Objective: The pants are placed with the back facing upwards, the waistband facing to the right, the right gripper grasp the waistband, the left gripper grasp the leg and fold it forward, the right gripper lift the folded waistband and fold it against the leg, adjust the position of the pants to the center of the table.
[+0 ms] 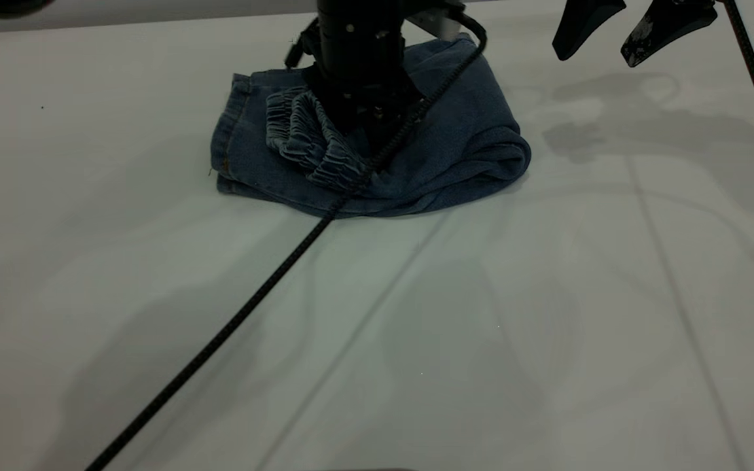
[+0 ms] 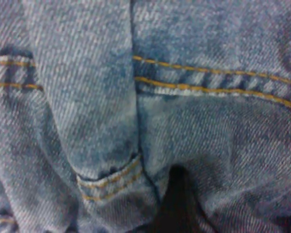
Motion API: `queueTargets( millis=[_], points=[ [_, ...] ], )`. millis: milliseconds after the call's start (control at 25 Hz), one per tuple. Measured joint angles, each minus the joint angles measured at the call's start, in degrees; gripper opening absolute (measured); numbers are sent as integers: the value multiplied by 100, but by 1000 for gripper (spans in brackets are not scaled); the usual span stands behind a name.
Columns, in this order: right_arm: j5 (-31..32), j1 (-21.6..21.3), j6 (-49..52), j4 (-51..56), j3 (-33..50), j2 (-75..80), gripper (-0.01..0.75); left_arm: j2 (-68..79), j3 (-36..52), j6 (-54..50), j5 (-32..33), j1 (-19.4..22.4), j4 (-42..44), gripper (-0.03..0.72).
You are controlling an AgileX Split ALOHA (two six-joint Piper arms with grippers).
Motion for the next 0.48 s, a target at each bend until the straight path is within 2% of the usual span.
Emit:
queueTargets(
  millis=[160,320,480],
  points=[
    [140,0,7,-40,-28,-172,594,115,-484,-165,102,-23,231,566],
    [593,0,171,-244,-367,-612,594,55,-1148,-476,102,-23,544,566],
    [1210,0,577,-606,-766,-1155,594,-338,-1319,-574,102,-23,589,566]
  ],
)
